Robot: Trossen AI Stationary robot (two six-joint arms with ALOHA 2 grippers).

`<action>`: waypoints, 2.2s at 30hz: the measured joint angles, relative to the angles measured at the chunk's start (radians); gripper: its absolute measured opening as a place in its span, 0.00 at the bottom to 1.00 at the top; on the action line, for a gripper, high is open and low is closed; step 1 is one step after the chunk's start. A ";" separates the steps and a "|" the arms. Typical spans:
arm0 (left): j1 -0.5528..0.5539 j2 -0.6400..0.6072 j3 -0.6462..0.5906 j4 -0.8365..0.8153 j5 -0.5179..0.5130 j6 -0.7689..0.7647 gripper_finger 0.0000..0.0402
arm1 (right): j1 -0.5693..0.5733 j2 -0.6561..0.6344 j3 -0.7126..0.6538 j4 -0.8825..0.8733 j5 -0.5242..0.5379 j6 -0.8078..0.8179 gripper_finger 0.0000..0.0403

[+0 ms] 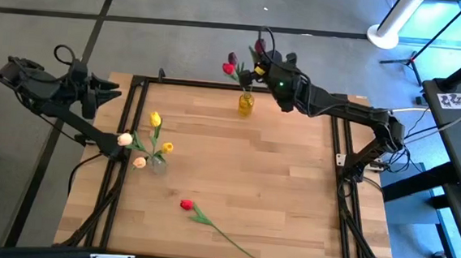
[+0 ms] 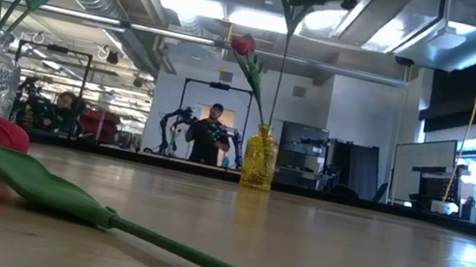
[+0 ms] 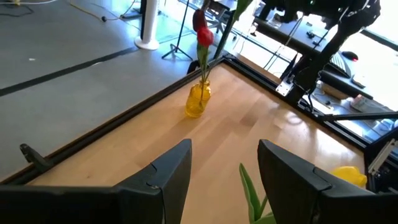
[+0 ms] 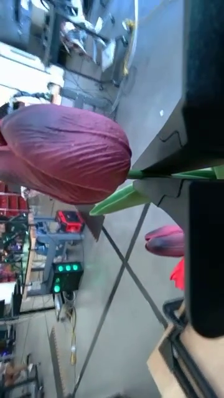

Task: Sort flowers into vase by color
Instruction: Put the dark red flower into the yellow vase, then put the red flower into the yellow vase

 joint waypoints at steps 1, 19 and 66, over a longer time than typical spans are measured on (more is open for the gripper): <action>0.000 0.000 0.000 0.000 0.000 0.000 0.45 | 0.000 0.002 0.000 -0.003 -0.009 0.006 0.01; 0.000 0.000 0.000 0.004 0.001 0.017 0.45 | -0.007 0.066 -0.002 -0.315 -0.283 0.370 0.26; 0.000 0.000 0.000 0.004 -0.080 0.096 0.44 | 0.716 0.705 0.003 0.094 -0.604 0.320 0.45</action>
